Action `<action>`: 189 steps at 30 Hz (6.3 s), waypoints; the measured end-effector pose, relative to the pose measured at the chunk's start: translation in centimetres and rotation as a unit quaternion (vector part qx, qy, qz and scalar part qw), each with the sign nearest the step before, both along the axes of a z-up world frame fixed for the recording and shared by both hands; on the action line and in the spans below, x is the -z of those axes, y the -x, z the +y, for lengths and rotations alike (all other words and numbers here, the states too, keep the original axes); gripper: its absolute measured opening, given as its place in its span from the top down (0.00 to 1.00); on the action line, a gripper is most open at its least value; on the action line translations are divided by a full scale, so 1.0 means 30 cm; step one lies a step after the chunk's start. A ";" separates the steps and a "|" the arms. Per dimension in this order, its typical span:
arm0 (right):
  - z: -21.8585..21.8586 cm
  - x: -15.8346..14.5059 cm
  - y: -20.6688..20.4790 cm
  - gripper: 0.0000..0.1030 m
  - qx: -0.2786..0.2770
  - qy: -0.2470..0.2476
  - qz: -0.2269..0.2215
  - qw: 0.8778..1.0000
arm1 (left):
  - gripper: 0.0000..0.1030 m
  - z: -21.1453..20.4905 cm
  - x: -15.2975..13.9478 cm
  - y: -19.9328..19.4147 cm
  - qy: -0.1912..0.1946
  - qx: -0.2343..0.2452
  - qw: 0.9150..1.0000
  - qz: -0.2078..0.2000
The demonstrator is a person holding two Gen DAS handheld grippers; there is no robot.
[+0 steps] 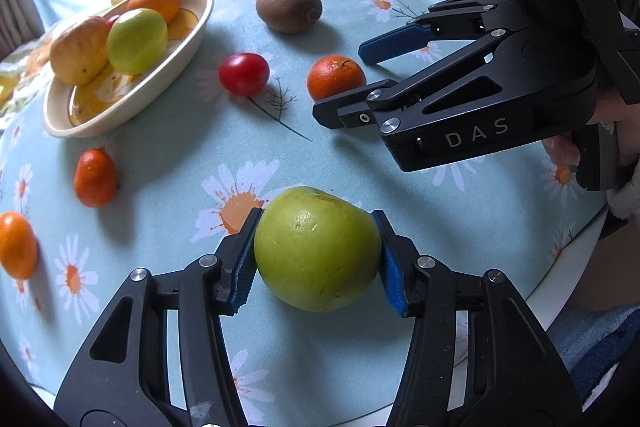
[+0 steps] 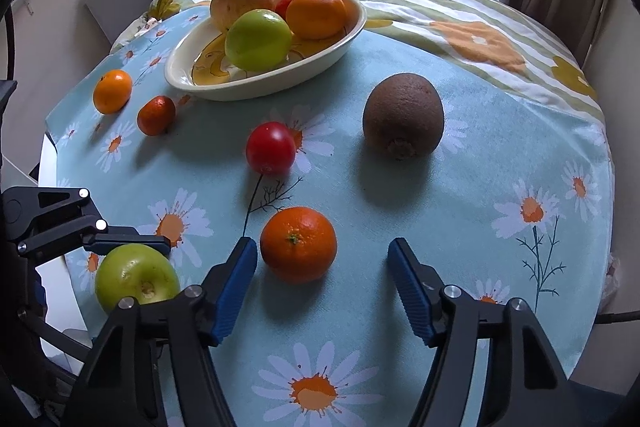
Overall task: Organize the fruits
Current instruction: 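Move the left tool to the large green apple and close around it, then carry the green apple toward the bowl with the left tool while the right tool grasps a mandarin, then lower the green apple into the bowl and open the left tool while the right tool carries the mandarin, then lower the mandarin into the bowl and open the right tool, then move the left tool to the large orange on the cloth and grasp it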
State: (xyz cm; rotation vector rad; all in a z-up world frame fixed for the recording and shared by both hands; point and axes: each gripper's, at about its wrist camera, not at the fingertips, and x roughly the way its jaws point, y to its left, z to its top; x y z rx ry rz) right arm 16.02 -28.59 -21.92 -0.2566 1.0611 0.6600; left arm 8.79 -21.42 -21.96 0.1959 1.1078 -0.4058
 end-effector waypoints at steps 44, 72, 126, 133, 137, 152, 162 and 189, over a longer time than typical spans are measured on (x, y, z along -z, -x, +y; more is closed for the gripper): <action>0.184 -0.341 0.023 0.67 0.046 -0.037 -0.032 0.998 | 0.45 0.379 -0.363 -0.105 0.015 -0.052 0.996 -0.076; 0.306 -0.296 -0.164 0.67 0.208 -0.043 -0.009 0.977 | 0.45 0.476 -0.181 -0.494 -0.004 0.043 0.996 -0.081; 0.289 -0.177 -0.405 0.65 0.150 -0.061 0.022 0.987 | 0.00 0.708 -0.215 -0.261 -0.002 -0.158 0.985 -0.067; 0.276 -0.221 -0.385 0.14 0.155 -0.085 0.000 0.984 | 0.00 0.709 -0.229 -0.243 -0.003 -0.176 0.982 -0.070; 0.254 -0.262 -0.356 0.00 0.157 -0.087 -0.016 0.984 | 0.00 0.707 -0.262 -0.230 0.000 -0.184 0.980 -0.078; 0.171 -0.488 -0.148 0.00 0.145 -0.075 -0.074 0.984 | 0.00 0.697 -0.444 -0.082 0.004 -0.212 0.969 -0.128; 0.162 -0.509 -0.002 0.00 0.147 -0.047 -0.103 0.983 | 0.00 0.743 -0.457 0.022 0.001 -0.244 0.961 -0.132; 0.239 -0.089 0.021 0.14 0.165 0.007 -0.007 0.986 | 0.02 0.871 -0.079 -0.093 -0.004 -0.250 0.967 -0.044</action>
